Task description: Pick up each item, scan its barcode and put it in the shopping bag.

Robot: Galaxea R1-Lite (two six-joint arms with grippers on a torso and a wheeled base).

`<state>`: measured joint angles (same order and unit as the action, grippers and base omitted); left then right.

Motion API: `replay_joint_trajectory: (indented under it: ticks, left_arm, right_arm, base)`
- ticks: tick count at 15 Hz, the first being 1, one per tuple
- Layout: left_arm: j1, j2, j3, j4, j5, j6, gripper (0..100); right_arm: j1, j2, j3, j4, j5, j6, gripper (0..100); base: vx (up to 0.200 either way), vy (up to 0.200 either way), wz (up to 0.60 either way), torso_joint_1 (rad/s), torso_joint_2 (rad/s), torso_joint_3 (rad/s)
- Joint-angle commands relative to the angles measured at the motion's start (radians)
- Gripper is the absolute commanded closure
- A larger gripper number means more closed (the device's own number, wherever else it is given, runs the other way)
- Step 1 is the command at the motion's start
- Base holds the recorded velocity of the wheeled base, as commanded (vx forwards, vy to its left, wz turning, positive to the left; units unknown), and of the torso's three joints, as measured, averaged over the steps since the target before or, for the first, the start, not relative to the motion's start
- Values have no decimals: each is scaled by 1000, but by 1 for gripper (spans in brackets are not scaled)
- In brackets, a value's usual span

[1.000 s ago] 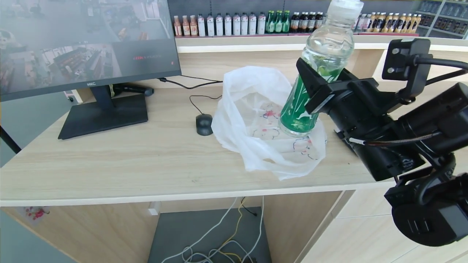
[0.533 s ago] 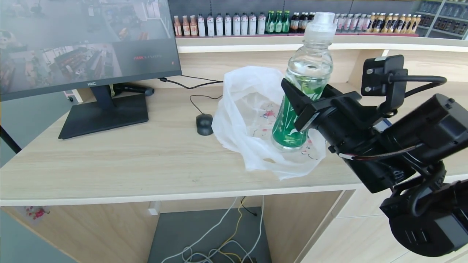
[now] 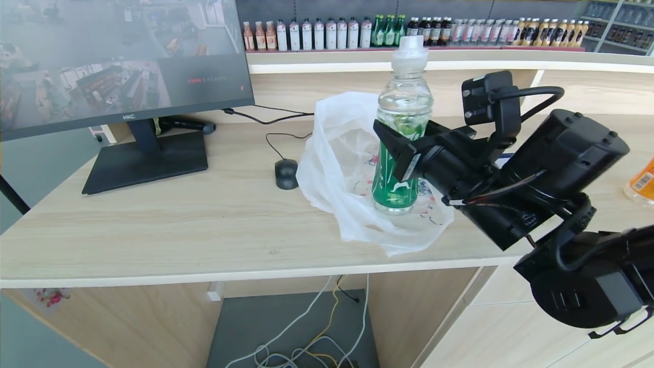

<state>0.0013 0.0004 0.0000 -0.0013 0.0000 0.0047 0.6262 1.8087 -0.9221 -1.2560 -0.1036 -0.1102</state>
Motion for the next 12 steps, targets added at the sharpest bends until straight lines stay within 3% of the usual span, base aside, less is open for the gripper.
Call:
replay_joint_trajectory:
  ticks: [1,12]
  left_arm:
    - [0,0,0,0,0,0,0]
    - [0,0,0,0,0,0,0]
  right_arm:
    - [-19,38,-76,23,-1,0,100]
    - [-128,244,-442,161,68,40,100]
  base:
    - [0,0,0,0,0,0]
    - [0,0,0,0,0,0]
